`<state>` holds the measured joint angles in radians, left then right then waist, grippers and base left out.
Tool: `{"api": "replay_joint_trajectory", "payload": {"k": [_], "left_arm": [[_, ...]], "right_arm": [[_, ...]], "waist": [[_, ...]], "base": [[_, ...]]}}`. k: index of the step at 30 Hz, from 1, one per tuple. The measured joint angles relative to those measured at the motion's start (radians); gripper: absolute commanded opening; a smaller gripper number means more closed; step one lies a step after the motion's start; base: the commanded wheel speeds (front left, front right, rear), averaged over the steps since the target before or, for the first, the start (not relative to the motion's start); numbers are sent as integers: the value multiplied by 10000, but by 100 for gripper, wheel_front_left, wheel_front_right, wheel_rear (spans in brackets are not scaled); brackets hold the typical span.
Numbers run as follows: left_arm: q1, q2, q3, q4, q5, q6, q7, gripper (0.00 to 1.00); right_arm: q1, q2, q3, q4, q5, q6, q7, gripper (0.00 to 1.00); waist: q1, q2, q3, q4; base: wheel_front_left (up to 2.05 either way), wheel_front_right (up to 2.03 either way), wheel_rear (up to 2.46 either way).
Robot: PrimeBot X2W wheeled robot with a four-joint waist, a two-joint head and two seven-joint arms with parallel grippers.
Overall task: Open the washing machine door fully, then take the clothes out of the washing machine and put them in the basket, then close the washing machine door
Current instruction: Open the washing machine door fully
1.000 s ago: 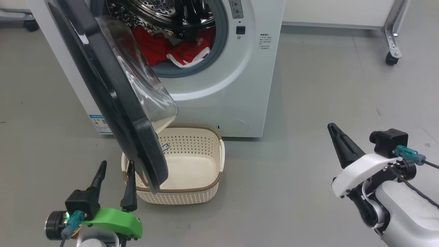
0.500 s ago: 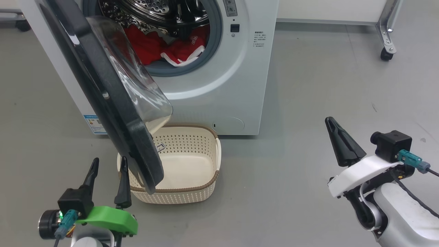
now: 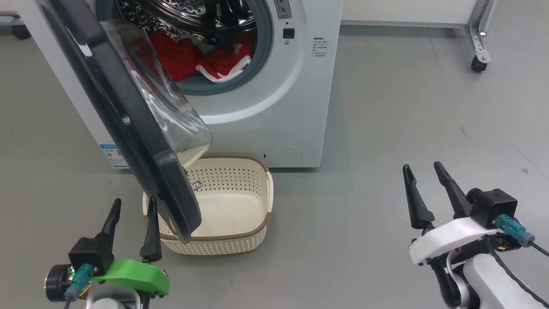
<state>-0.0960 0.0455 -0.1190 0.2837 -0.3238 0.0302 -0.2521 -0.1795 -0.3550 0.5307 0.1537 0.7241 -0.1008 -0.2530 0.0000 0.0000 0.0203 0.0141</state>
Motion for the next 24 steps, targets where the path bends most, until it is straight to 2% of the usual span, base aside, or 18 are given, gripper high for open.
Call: {"api": "replay_joint_trajectory", "payload": {"k": [18,24], "left_arm": [[156,-6,61,-4,75,-90,0,100],[157,-8,67,-4,88,-96,0,100]], "right_arm": [[809,378,-594,-364,-692,15,0,100],[910,424,-665,-364,-959,115,0,100]], "waist": [[0,0,99,49],[0,0,111,46]], "base": [[0,0,0],[0,0,0]]}}
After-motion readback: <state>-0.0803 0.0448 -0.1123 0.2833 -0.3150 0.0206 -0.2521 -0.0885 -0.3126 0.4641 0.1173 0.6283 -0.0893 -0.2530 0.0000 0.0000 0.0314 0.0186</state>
